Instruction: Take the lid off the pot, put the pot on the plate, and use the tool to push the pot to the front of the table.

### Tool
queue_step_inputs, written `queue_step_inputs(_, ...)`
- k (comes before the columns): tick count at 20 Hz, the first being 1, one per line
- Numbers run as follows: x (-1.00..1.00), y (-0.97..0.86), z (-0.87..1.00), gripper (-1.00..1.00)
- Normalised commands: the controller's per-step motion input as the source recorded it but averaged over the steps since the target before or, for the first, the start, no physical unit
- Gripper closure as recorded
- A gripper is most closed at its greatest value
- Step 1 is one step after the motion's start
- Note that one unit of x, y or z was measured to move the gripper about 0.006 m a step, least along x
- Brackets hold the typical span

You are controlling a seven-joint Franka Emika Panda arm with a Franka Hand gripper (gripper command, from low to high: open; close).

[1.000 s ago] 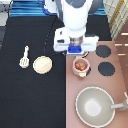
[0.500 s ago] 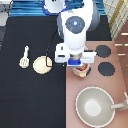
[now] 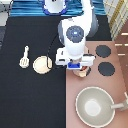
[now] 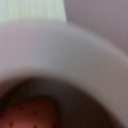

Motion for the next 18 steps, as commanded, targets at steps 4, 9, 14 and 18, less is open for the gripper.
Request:
queue_step_inputs(4,-0.29,0.13,-0.07,1.0)
queue_step_inputs(9,-0.26,0.13,-0.14,1.0)
queue_step_inputs(14,-0.11,0.1,-0.11,1.0)
queue_step_inputs(18,-0.07,0.11,-0.07,1.0)
